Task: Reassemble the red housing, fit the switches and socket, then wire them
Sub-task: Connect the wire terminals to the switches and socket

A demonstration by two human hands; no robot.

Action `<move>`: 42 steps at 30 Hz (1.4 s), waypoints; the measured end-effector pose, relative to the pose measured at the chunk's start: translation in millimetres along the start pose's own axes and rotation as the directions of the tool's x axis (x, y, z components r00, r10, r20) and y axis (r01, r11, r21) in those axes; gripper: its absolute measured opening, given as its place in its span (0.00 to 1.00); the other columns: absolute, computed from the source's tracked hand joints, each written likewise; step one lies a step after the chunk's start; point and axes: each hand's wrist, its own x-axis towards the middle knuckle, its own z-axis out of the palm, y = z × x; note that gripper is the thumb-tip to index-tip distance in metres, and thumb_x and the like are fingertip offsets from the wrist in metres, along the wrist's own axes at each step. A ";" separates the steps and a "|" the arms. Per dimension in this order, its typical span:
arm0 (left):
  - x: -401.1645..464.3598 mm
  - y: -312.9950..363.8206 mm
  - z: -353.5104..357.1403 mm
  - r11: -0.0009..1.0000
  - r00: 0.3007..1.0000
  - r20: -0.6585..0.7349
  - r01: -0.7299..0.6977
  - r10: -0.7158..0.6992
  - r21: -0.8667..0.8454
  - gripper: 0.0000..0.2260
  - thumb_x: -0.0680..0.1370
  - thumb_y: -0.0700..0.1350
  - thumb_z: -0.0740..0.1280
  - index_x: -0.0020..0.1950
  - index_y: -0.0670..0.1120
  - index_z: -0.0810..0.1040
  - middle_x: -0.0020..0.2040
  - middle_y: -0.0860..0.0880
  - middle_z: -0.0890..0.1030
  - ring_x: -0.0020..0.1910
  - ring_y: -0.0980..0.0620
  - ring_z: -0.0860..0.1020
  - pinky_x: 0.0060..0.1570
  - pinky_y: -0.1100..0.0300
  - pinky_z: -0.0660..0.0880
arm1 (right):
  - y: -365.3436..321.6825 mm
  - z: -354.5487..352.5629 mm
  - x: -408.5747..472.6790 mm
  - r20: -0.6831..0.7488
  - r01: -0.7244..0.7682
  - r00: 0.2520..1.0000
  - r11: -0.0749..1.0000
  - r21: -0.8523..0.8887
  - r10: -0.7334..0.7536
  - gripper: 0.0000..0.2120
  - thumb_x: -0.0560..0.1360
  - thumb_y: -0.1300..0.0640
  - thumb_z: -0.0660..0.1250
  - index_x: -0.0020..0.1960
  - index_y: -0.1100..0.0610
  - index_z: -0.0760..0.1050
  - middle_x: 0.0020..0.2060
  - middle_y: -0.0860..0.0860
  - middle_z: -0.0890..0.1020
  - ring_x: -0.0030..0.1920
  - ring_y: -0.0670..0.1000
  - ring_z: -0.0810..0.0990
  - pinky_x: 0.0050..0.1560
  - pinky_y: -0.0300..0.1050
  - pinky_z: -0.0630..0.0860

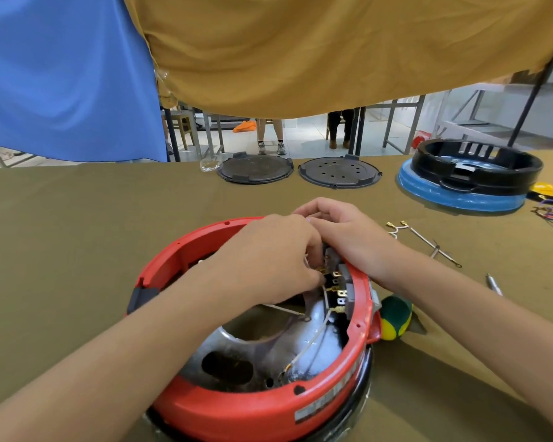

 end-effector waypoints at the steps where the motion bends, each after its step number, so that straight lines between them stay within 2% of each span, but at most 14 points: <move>1: 0.0 -0.4 0.1 1.000 1.000 -0.013 0.001 -0.001 -0.005 0.03 0.75 0.50 0.70 0.42 0.54 0.79 0.35 0.58 0.76 0.45 0.54 0.79 0.44 0.58 0.75 | 0.4 0.2 0.3 0.001 0.003 1.000 1.000 0.002 -0.003 0.08 0.80 0.58 0.63 0.51 0.49 0.79 0.47 0.53 0.85 0.49 0.55 0.84 0.56 0.58 0.79; 5: 0.6 -2.0 -0.9 0.997 0.999 -0.015 0.029 -0.030 -0.066 0.07 0.74 0.48 0.71 0.36 0.54 0.77 0.38 0.59 0.81 0.44 0.55 0.80 0.44 0.59 0.75 | 2.8 0.2 1.2 0.005 0.008 1.000 1.000 0.005 -0.008 0.07 0.80 0.58 0.63 0.50 0.48 0.79 0.47 0.52 0.85 0.49 0.53 0.84 0.57 0.58 0.79; 8: 1.3 -3.0 0.2 0.996 0.999 -0.028 0.030 -0.032 -0.089 0.07 0.74 0.49 0.72 0.37 0.54 0.78 0.35 0.59 0.79 0.44 0.55 0.79 0.43 0.59 0.74 | 4.1 0.1 1.5 0.001 0.008 1.000 1.000 0.011 -0.008 0.08 0.79 0.59 0.63 0.50 0.49 0.79 0.46 0.51 0.85 0.48 0.52 0.84 0.56 0.55 0.80; 12: 1.8 -2.4 2.9 0.998 0.998 -0.053 0.015 -0.018 -0.059 0.07 0.74 0.51 0.72 0.38 0.54 0.77 0.35 0.59 0.76 0.43 0.55 0.78 0.42 0.59 0.72 | 4.8 0.5 2.0 0.002 0.009 1.000 1.000 0.018 -0.009 0.09 0.79 0.60 0.62 0.50 0.49 0.79 0.44 0.50 0.86 0.46 0.49 0.84 0.52 0.49 0.81; 17: 0.7 1.4 4.4 1.000 0.995 -0.103 0.014 -0.016 -0.023 0.09 0.75 0.50 0.71 0.35 0.54 0.76 0.36 0.58 0.79 0.41 0.55 0.79 0.37 0.63 0.71 | 4.8 1.7 2.5 0.002 0.000 1.000 0.999 0.035 0.000 0.09 0.79 0.60 0.62 0.49 0.49 0.79 0.44 0.50 0.85 0.44 0.48 0.84 0.49 0.46 0.80; 19: 0.2 3.3 5.1 1.000 0.992 -0.127 0.015 -0.015 -0.003 0.10 0.74 0.49 0.70 0.34 0.53 0.76 0.36 0.57 0.79 0.41 0.55 0.79 0.37 0.61 0.72 | 4.8 2.2 2.6 -0.004 -0.003 1.000 0.999 0.043 0.004 0.09 0.79 0.60 0.63 0.49 0.49 0.79 0.43 0.49 0.85 0.44 0.47 0.84 0.48 0.45 0.80; 24: 0.1 4.7 5.3 1.000 0.990 -0.140 0.003 0.000 0.021 0.09 0.74 0.48 0.70 0.34 0.53 0.76 0.34 0.56 0.79 0.41 0.53 0.80 0.41 0.58 0.75 | 5.1 3.8 2.2 -0.022 -0.012 1.000 0.999 0.051 0.013 0.09 0.78 0.61 0.63 0.48 0.49 0.79 0.42 0.50 0.85 0.44 0.48 0.83 0.49 0.47 0.79; 28: -0.2 -0.5 0.0 0.992 0.998 -0.034 0.041 -0.046 -0.121 0.06 0.74 0.47 0.70 0.37 0.53 0.80 0.35 0.56 0.83 0.39 0.57 0.80 0.39 0.63 0.75 | 3.7 2.8 1.0 -0.015 -0.018 1.000 0.999 0.047 0.019 0.09 0.78 0.60 0.63 0.49 0.49 0.80 0.44 0.51 0.86 0.46 0.51 0.85 0.51 0.51 0.80; 31: 0.0 -1.9 -0.7 0.977 0.996 -0.011 0.088 -0.092 -0.195 0.09 0.73 0.45 0.70 0.33 0.54 0.80 0.34 0.56 0.84 0.37 0.57 0.80 0.37 0.63 0.75 | 3.1 2.7 0.6 -0.015 -0.030 0.999 0.998 0.055 0.031 0.08 0.78 0.60 0.63 0.51 0.51 0.80 0.45 0.51 0.86 0.48 0.53 0.85 0.53 0.53 0.80; 34: 0.6 -0.9 0.1 0.980 0.994 -0.032 0.097 -0.104 -0.176 0.11 0.74 0.44 0.71 0.31 0.54 0.79 0.32 0.57 0.83 0.36 0.56 0.80 0.40 0.61 0.77 | 1.9 3.1 0.1 -0.020 -0.036 0.999 0.998 0.056 0.037 0.08 0.78 0.61 0.63 0.51 0.51 0.80 0.45 0.51 0.86 0.48 0.52 0.85 0.53 0.52 0.80; 39: 0.8 1.8 2.7 0.989 0.992 -0.094 0.075 -0.087 -0.124 0.13 0.75 0.45 0.70 0.30 0.54 0.77 0.31 0.57 0.79 0.34 0.57 0.76 0.34 0.65 0.70 | -0.2 4.1 -0.7 -0.023 -0.042 0.999 0.998 0.048 0.043 0.09 0.78 0.60 0.63 0.52 0.52 0.79 0.45 0.52 0.86 0.49 0.53 0.84 0.54 0.53 0.80; 42: -0.6 3.2 3.8 0.990 0.991 -0.104 0.066 -0.079 -0.128 0.11 0.75 0.44 0.69 0.32 0.53 0.78 0.36 0.53 0.83 0.38 0.53 0.80 0.39 0.60 0.75 | -1.3 5.8 -1.4 -0.035 -0.041 0.999 0.999 0.036 0.042 0.09 0.78 0.61 0.62 0.51 0.51 0.79 0.44 0.53 0.86 0.46 0.51 0.84 0.52 0.52 0.79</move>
